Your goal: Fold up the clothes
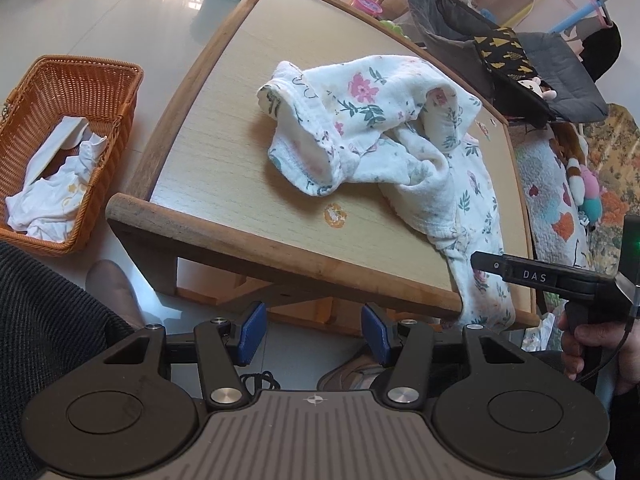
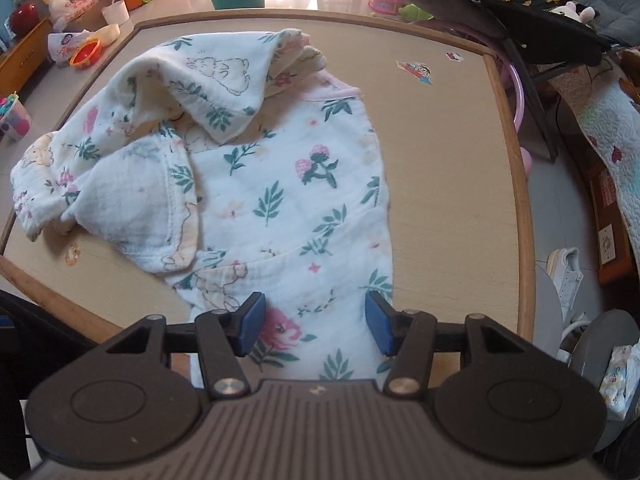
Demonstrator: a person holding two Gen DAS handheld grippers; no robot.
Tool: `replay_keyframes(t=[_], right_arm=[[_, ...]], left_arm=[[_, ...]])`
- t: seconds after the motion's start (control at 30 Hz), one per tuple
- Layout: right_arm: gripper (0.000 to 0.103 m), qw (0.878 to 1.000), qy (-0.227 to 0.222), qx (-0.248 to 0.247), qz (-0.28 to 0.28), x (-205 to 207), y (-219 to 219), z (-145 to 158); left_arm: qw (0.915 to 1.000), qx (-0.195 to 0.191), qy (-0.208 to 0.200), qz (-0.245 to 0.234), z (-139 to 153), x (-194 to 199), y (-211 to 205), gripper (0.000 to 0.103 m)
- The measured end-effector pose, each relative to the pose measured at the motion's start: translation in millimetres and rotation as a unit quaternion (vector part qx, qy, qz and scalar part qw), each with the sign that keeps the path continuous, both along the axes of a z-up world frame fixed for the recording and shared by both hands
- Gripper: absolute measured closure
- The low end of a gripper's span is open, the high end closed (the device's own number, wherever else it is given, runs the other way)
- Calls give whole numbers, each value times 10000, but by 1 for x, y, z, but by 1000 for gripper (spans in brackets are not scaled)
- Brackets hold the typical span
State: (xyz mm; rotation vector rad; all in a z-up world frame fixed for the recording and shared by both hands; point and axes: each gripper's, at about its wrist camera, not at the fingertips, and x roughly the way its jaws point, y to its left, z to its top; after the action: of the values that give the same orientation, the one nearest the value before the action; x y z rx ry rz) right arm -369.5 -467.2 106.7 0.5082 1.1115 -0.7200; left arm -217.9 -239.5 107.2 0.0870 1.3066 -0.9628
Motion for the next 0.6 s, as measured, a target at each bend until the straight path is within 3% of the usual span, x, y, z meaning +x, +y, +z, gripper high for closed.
replay_keyframes(t=[0.13, 0.2, 0.37, 0.6], right_arm=[[62, 10000, -6, 28, -75, 1, -1, 1], [78, 9999, -24, 53, -123, -1, -3, 2], [99, 9997, -72, 180, -138, -4, -7, 2], [102, 9998, 62, 194, 89, -3, -18, 5]], left_arm=[[10000, -12, 12, -34, 0, -1, -1, 48], [10000, -23, 13, -57, 0, -2, -2, 48], [10000, -7, 31, -76, -1, -3, -3, 48], [10000, 17, 58, -57, -2, -1, -3, 48]])
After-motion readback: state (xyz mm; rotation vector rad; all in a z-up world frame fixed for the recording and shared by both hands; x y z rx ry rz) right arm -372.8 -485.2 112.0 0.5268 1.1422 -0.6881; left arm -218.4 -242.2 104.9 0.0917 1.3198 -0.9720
